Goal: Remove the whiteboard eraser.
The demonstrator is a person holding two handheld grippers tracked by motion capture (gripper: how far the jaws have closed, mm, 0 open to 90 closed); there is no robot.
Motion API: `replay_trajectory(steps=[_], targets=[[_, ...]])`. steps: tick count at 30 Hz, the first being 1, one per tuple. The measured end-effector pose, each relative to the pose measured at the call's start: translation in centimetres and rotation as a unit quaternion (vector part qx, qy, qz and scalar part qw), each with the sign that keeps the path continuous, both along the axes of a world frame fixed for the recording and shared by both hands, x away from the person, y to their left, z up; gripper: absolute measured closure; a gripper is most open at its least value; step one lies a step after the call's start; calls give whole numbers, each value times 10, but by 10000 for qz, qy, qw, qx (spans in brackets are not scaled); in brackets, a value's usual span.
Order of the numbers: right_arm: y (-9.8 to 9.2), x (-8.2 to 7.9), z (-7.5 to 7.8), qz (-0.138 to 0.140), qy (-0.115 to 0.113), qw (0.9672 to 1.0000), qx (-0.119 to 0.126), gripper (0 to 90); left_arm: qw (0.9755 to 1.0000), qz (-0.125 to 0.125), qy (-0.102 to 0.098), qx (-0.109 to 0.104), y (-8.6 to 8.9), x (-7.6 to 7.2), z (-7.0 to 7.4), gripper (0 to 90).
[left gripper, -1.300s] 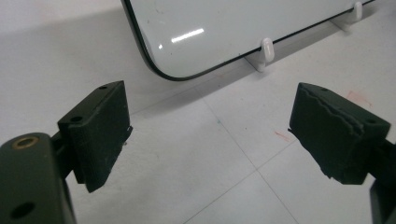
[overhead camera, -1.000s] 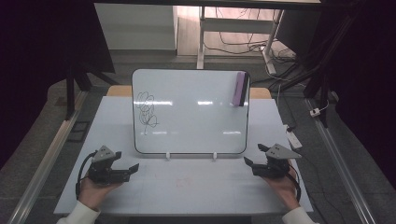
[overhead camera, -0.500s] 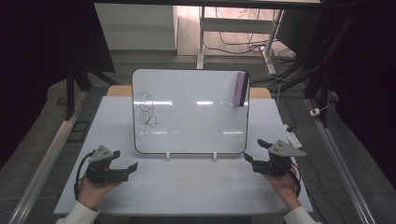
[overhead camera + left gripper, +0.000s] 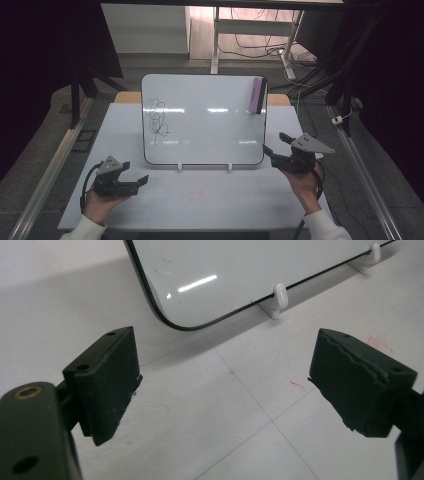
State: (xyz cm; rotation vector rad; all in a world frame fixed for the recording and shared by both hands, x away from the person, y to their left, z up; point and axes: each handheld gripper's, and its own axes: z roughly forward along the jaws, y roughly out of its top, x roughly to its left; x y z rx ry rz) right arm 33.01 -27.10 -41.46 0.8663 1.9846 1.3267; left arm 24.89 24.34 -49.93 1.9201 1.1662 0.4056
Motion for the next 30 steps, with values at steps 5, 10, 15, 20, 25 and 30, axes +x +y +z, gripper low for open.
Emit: replay_trajectory(steps=[5,10,15,20,25,30], targets=[[8,8,15,-30,-60,10000,36,258,10000,-29,17,22,-1,1,-1,138],[22,22,35,-237,-257,9994,77,264,10000,-62,45,49,-2,1,-2,140],[33,42,48,-508,-220,9984,106,276,10000,-63,63,28,-1,2,-3,140],[40,60,54,-720,-113,9972,163,280,9999,-101,85,44,-2,2,-5,138],[47,69,57,-818,-28,9966,122,288,9999,-111,114,46,-1,2,-6,137],[58,76,56,-926,89,9957,10,312,9998,-126,128,59,-2,2,-7,137]])
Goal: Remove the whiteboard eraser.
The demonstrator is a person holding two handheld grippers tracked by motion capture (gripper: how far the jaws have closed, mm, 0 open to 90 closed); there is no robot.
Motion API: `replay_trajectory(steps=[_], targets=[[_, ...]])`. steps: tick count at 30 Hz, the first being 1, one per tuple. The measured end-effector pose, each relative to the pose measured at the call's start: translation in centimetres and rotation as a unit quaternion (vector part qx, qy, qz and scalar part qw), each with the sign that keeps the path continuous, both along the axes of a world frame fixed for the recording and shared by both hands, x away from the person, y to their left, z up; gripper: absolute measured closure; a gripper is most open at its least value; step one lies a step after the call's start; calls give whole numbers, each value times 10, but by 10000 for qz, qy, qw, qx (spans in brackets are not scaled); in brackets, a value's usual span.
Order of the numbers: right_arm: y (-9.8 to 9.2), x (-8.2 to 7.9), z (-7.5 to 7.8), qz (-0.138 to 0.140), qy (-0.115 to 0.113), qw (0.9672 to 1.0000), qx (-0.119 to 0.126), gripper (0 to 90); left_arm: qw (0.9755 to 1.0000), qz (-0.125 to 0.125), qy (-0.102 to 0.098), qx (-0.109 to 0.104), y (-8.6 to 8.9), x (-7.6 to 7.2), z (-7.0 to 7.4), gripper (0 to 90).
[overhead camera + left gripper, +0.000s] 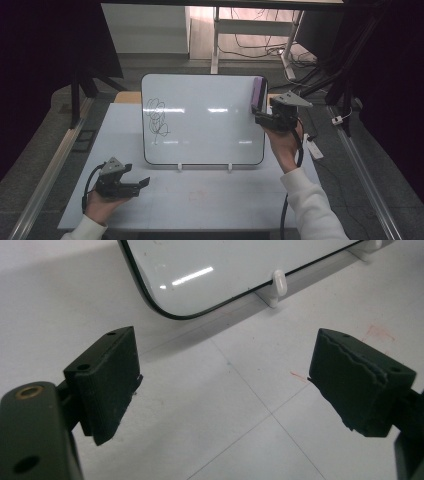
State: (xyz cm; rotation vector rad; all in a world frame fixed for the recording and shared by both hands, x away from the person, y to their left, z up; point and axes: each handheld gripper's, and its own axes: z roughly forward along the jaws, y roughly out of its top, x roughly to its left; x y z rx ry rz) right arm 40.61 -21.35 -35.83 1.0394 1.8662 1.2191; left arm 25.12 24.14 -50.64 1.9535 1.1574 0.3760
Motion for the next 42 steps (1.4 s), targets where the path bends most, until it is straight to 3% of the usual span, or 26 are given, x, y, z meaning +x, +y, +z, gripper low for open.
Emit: replay_trajectory(steps=[5,9,12,15,23,32,37,42], targets=[[7,9,3,-87,81,9999,-106,369,10000,-36,25,27,-1,0,-1,135],[11,12,4,-199,21,9995,-236,416,10000,-32,45,27,-1,0,-1,135],[12,17,4,-203,156,9996,-92,476,10000,-55,45,21,0,1,-2,135],[19,18,4,-313,157,9991,-240,500,10000,-49,60,39,-1,1,-2,134],[19,17,7,-443,200,9988,-102,601,9999,-86,78,62,-2,1,-3,133],[15,13,6,-404,112,9991,21,632,9999,-76,89,72,-1,2,-4,133],[12,9,5,-330,-30,9994,110,643,9999,-66,103,77,-1,2,-4,133],[11,-2,14,-194,-247,9994,124,645,9999,-61,109,73,-1,2,-4,133]])
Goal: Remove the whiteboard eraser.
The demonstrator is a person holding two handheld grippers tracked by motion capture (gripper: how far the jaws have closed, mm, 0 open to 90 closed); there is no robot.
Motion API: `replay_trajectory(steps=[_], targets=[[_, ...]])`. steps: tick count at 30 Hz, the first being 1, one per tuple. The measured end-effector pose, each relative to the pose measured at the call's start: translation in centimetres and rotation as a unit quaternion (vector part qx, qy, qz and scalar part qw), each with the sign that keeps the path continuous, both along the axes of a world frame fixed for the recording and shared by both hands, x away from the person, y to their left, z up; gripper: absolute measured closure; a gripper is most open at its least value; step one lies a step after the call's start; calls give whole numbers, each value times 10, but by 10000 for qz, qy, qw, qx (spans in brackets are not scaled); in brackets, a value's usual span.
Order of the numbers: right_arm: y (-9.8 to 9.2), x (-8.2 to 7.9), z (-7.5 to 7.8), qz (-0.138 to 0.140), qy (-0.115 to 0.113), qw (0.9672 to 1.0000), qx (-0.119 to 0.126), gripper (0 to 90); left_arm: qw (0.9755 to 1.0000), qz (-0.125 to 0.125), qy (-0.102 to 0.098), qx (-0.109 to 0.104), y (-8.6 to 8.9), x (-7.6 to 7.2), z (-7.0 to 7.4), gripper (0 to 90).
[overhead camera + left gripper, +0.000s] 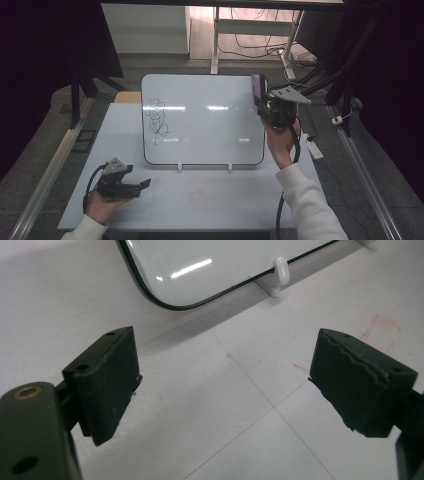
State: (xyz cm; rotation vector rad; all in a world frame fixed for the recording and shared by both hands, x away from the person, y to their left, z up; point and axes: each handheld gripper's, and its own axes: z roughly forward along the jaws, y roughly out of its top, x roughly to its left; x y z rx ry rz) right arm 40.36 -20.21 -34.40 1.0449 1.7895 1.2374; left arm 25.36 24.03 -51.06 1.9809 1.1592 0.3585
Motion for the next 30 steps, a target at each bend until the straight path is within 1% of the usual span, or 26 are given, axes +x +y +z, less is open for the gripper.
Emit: replay_trajectory(steps=[2,3,7,9,10,12,15,16,17,18,19,20,21,22,24,26,27,30], targets=[[1,-3,0,45,-11,10000,-18,644,10000,-7,-11,10,0,0,0,133],[1,-8,-1,122,-41,9999,-8,645,10000,-6,-12,11,0,0,0,133],[1,-19,-5,287,-84,9995,40,644,10000,-5,-18,8,0,0,0,133],[1,-21,-7,327,-81,9994,55,644,10000,2,-15,1,0,0,0,133],[0,-25,-11,411,-59,9991,107,644,10000,8,-12,0,0,0,0,133],[0,-30,-16,482,-51,9987,143,644,10000,21,-15,4,0,0,0,133],[1,-37,-21,594,-55,9981,165,644,10000,25,-20,8,0,0,0,133],[1,-37,-21,594,-55,9981,165,644,10000,28,-28,9,0,0,0,133],[3,-41,-25,682,-64,9975,155,644,10000,30,-27,4,0,0,0,133],[3,-41,-25,682,-64,9975,155,644,10000,37,-26,-4,0,0,0,133],[5,-45,-29,768,-50,9969,168,644,10000,48,-28,-15,0,0,0,133],[5,-45,-29,768,-50,9969,168,644,10000,56,-26,-30,1,0,0,133],[7,-48,-32,863,-30,9961,180,644,10000,72,-29,-39,1,0,1,133],[7,-48,-32,863,-30,9961,180,644,10000,80,-35,-45,1,0,1,133],[11,-53,-39,1013,15,9947,182,643,9999,89,-43,-51,1,-1,1,134],[13,-55,-42,1053,49,9943,172,643,9999,86,-45,-43,1,-1,1,134],[17,-57,-48,1154,103,9931,162,642,9999,83,-45,-40,1,-1,1,134],[22,-59,-57,1244,175,9920,156,643,10000,74,-46,-42,1,-1,1,134]])
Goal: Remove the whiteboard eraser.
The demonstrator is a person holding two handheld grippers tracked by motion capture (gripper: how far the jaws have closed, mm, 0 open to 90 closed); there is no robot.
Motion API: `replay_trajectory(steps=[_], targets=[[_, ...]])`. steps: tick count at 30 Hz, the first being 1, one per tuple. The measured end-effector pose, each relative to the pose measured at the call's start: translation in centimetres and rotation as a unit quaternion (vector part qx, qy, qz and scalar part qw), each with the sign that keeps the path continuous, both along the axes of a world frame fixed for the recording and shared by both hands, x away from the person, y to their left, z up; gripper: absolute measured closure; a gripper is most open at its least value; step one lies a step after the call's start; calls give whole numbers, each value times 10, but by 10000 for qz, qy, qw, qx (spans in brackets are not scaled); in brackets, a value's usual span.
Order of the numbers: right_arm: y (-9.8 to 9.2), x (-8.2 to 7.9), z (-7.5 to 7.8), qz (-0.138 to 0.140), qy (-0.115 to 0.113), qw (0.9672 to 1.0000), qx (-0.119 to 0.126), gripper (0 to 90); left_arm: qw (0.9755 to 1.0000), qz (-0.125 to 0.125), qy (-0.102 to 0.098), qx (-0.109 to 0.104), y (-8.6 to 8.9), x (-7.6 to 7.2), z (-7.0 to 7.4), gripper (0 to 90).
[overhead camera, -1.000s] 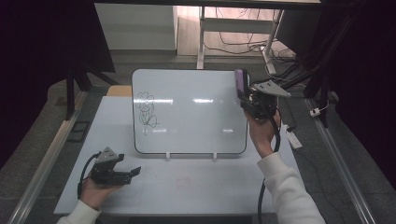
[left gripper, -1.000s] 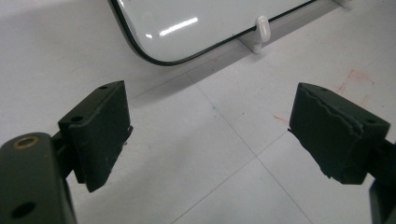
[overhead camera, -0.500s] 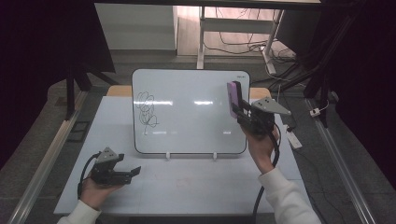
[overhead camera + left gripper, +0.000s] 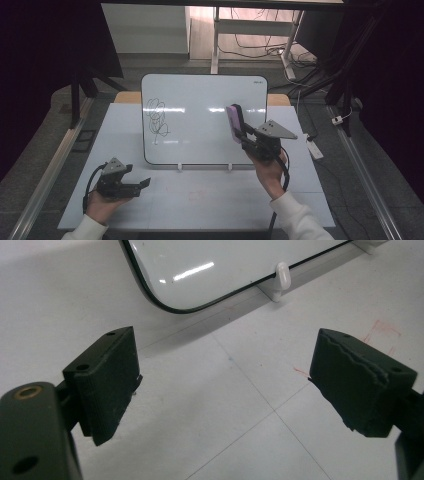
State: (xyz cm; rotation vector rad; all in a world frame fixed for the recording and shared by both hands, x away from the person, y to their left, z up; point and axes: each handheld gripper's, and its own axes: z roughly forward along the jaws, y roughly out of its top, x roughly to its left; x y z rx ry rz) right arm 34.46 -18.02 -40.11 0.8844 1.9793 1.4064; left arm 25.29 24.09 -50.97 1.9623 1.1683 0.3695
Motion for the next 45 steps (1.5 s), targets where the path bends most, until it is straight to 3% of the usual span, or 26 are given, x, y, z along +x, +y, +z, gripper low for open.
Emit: replay_trajectory(steps=[13,24,34,39,45], targets=[[18,-10,-31,451,219,9987,-5,642,10000,22,-50,-68,0,-1,2,145],[46,-20,-54,983,468,9940,-132,642,9997,-9,-121,-224,-3,-3,6,156],[63,-25,-65,1262,528,9905,-155,643,9980,-176,-207,-578,-19,2,17,165],[69,-30,-72,1358,496,9894,-166,642,9954,-295,-128,-898,-29,7,20,172],[75,-32,-77,1461,507,9879,-106,643,9936,-425,-209,-1026,-41,11,27,179]])
